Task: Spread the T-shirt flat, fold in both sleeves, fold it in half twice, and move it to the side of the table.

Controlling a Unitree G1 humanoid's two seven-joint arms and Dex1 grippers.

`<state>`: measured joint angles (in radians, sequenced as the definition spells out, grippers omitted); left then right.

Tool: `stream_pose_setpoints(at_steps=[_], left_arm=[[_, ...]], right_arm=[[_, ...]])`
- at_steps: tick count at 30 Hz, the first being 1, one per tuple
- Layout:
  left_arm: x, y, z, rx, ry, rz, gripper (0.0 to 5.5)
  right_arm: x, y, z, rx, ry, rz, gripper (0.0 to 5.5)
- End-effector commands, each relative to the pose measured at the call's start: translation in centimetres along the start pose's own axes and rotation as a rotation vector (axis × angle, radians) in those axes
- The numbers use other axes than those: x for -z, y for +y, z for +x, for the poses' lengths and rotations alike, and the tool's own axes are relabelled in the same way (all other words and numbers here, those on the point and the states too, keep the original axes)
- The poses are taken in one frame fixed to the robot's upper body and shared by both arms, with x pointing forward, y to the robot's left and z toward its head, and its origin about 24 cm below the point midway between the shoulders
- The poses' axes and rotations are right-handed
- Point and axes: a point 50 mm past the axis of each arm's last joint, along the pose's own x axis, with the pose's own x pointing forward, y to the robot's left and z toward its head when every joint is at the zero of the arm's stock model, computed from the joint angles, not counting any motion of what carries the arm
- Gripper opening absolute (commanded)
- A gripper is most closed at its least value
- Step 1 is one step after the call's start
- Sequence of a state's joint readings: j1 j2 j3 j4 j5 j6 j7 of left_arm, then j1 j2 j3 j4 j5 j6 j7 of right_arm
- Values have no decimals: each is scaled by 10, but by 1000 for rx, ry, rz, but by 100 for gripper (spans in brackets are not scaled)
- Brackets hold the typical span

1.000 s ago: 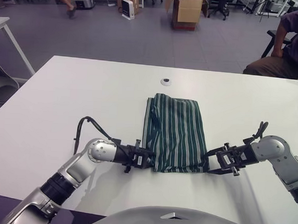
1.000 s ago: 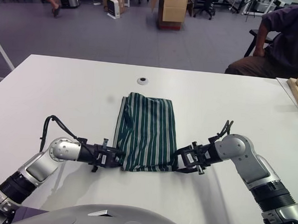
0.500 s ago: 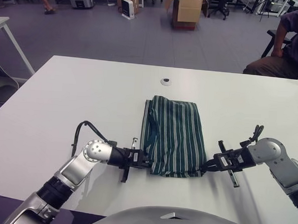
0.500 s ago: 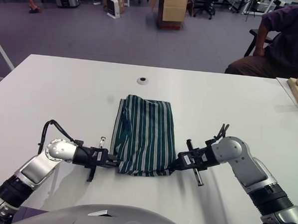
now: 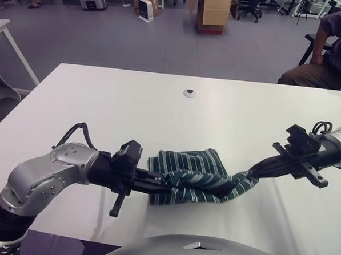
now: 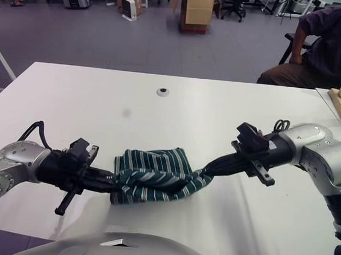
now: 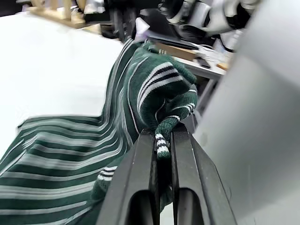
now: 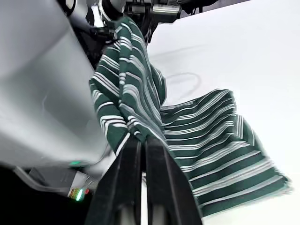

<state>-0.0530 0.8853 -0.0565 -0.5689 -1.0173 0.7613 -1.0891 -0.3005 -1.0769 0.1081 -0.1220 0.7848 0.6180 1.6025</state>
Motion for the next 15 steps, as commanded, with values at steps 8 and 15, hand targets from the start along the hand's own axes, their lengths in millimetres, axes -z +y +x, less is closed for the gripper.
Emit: stream_pose_setpoints(at_steps=[8,15], left_arm=[[47,87,-12,-403,43,-176,9],[67,112,-11,-538,36,-222,105]], right_arm=[[21,-92,23,279,48,96,0],[37,-120,39,499,74,95,116]])
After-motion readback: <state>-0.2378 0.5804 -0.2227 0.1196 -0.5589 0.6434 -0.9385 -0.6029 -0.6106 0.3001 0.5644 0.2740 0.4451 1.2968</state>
